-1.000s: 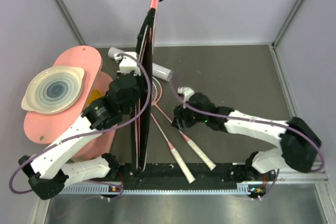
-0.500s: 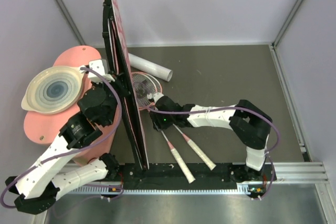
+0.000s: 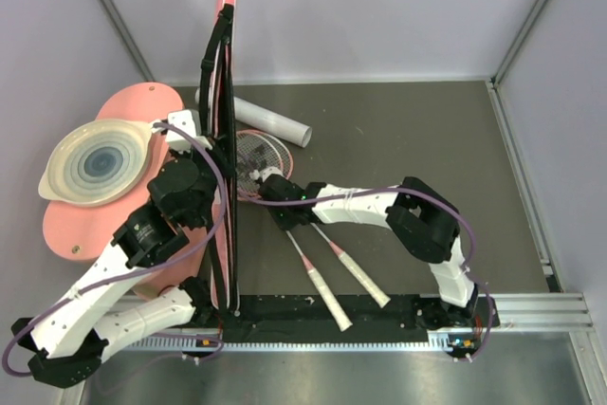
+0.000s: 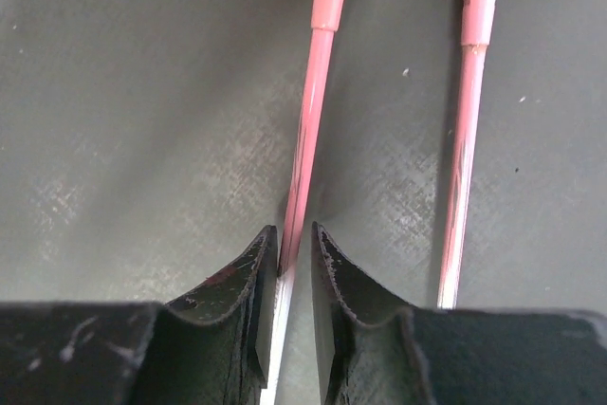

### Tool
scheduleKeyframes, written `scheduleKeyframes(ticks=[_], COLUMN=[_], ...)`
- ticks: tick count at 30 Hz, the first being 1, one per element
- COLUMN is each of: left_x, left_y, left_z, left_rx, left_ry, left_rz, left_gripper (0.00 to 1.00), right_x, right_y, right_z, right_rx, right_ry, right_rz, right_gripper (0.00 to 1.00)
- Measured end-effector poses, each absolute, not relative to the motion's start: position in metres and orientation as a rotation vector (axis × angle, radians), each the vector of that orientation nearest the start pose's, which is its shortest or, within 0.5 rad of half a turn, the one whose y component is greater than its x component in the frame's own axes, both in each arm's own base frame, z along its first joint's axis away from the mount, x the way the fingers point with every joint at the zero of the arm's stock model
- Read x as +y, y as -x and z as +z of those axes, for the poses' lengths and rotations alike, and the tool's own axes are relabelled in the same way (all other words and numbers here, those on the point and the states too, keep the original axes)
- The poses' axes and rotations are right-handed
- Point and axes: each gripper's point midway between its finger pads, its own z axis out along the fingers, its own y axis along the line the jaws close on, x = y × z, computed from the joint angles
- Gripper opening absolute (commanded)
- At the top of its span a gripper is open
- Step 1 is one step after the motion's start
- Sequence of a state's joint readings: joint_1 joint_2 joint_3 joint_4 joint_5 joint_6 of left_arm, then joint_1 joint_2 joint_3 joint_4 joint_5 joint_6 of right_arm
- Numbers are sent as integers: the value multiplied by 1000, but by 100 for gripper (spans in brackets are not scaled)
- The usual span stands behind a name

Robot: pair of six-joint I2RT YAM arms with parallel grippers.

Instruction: Pack up the badminton gear

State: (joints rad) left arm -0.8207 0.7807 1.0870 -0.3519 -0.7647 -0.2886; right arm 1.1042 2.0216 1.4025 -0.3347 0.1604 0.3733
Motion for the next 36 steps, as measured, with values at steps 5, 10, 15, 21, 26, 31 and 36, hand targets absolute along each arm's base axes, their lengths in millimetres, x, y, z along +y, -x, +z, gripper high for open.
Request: scheduleKeyframes(ticks=[5, 10, 15, 21, 26, 31, 36], left_x=[-107, -105, -105, -106, -109, -116, -126], left_y=[-255, -253, -253, -253, -254, -257, -263], left_z=[383, 384, 385, 385, 385, 379, 372], left_rx=[1594, 1588, 1587, 1587, 1585, 1601, 1618], left_ry=[169, 172, 173, 169, 166, 147, 130], left_rz=[-246, -251, -252, -259, -267, -275, -273], left_gripper=[0, 0, 0, 0, 0, 0, 0], right_x=[425, 422, 414, 397, 372, 332, 275], right_y=[-233, -235, -239, -243, -244, -259, -275], right_z=[28, 27, 26, 53, 104, 136, 121], right_rx=[2436, 2451, 2436, 2369, 2309, 2270, 2333], right_ry=[870, 882, 914, 930, 864, 702, 508], right_rz=[328, 276, 212, 171, 260, 385, 418], right_gripper=[15, 0, 0, 0, 0, 0, 0])
